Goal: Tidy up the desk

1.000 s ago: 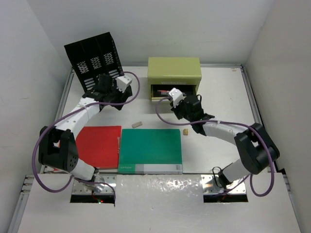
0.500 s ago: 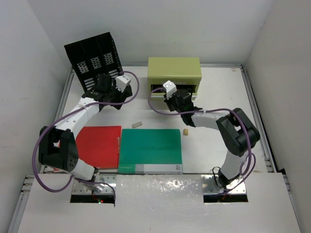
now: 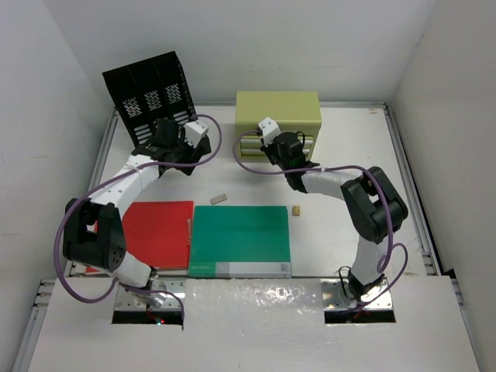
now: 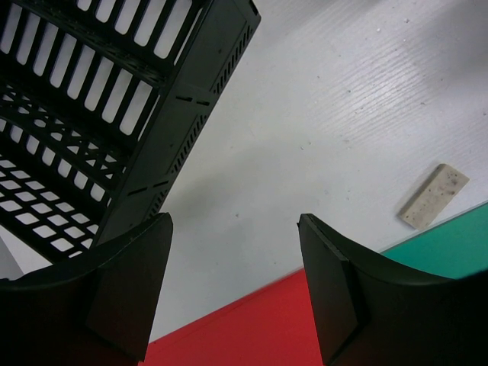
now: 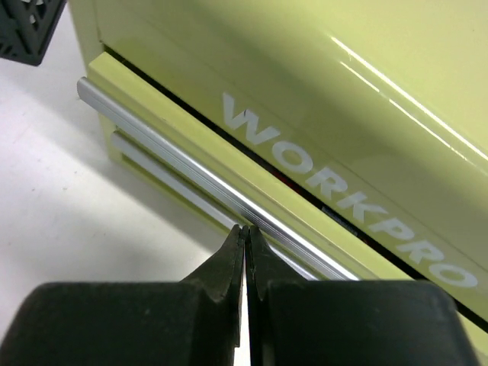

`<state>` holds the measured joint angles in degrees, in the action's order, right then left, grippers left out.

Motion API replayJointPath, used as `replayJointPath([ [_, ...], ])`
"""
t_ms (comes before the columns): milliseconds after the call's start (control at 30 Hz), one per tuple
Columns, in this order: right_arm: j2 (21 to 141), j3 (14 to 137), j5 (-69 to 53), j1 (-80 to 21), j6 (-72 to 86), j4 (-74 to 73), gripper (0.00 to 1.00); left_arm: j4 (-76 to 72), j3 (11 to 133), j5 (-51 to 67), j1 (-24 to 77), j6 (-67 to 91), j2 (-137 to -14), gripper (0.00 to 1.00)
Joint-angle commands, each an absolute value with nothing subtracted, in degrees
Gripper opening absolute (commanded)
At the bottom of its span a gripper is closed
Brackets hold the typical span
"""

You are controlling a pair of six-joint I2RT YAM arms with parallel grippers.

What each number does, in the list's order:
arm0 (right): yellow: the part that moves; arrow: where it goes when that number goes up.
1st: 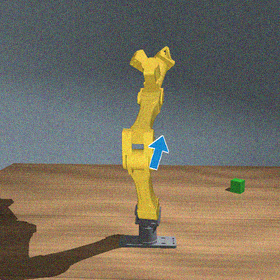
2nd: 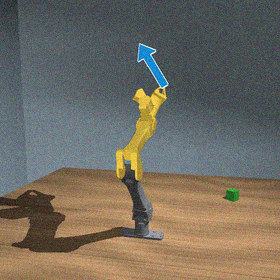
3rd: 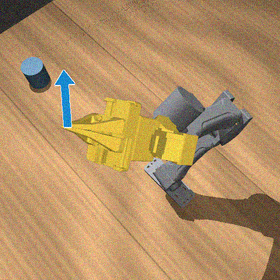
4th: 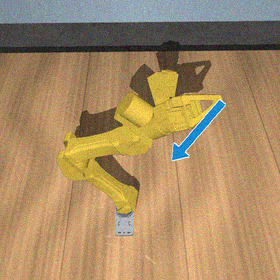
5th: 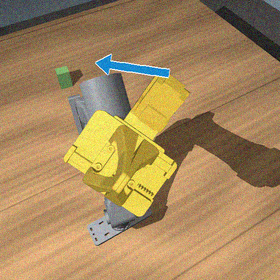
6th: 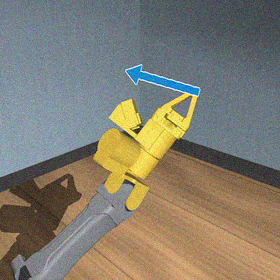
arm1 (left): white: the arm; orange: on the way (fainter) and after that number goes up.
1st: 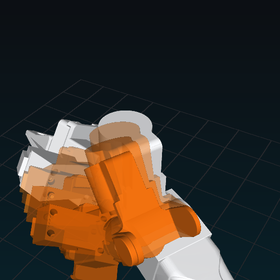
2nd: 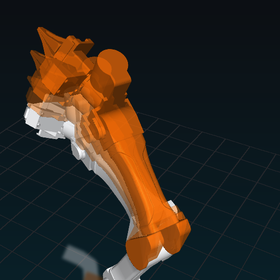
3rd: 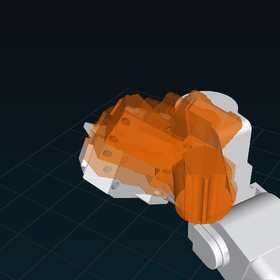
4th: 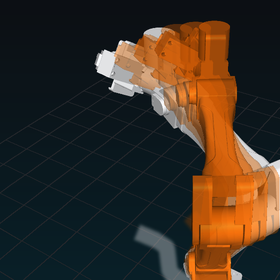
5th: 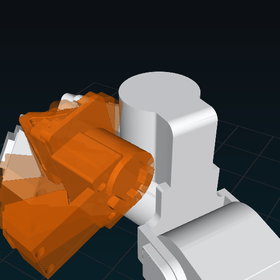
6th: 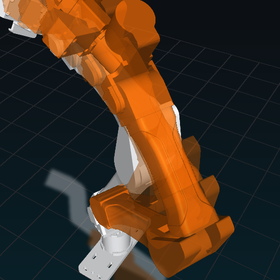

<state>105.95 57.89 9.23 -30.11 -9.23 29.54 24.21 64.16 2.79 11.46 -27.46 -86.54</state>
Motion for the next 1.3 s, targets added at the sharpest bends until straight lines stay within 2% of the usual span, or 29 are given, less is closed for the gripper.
replayJointPath([
  [0, 107.0, 60.8, 10.5, -29.6, -10.2, 32.3, 0.00, 22.4, 65.2, 2.7, 10.7, -27.9, -86.7, 0.66],
  [767, 113.1, 68.7, 12.7, -28.7, -18.3, 28.4, 0.00, 23.3, 66.0, 2.5, 10.6, -28.1, -87.1, 0.65],
  [967, 108.8, 61.9, 4.4, -29.4, -24.4, 29.1, 0.01, 23.5, 66.1, 2.7, 10.6, -28.3, -87.4, 0.66],
  [1000, 107.8, 58.6, 2.8, -29.6, -26.8, 29.9, 0.09, 23.6, 66.2, 2.9, 10.6, -28.3, -87.5, 0.66],
  [1100, 103.9, 54.5, 2.6, -31.2, -32.5, 32.6, 0.25, 23.6, 66.4, 3.4, 10.6, -28.4, -87.6, 0.66],
  [1133, 102.6, 52.6, 3.6, -32.5, -34.2, 33.4, 0.39, 23.8, 66.4, 3.6, 10.6, -28.4, -87.6, 0.66],
  [1233, 102.0, 50.2, 8.4, -35.6, -43.0, 35.8, 0.60, 23.9, 66.5, 4.6, 10.6, -28.6, -87.8, 0.66],
  [1267, 103.2, 50.6, 9.5, -36.0, -46.5, 36.5, 0.61, 23.9, 66.5, 4.8, 10.6, -28.6, -87.9, 0.66],
])
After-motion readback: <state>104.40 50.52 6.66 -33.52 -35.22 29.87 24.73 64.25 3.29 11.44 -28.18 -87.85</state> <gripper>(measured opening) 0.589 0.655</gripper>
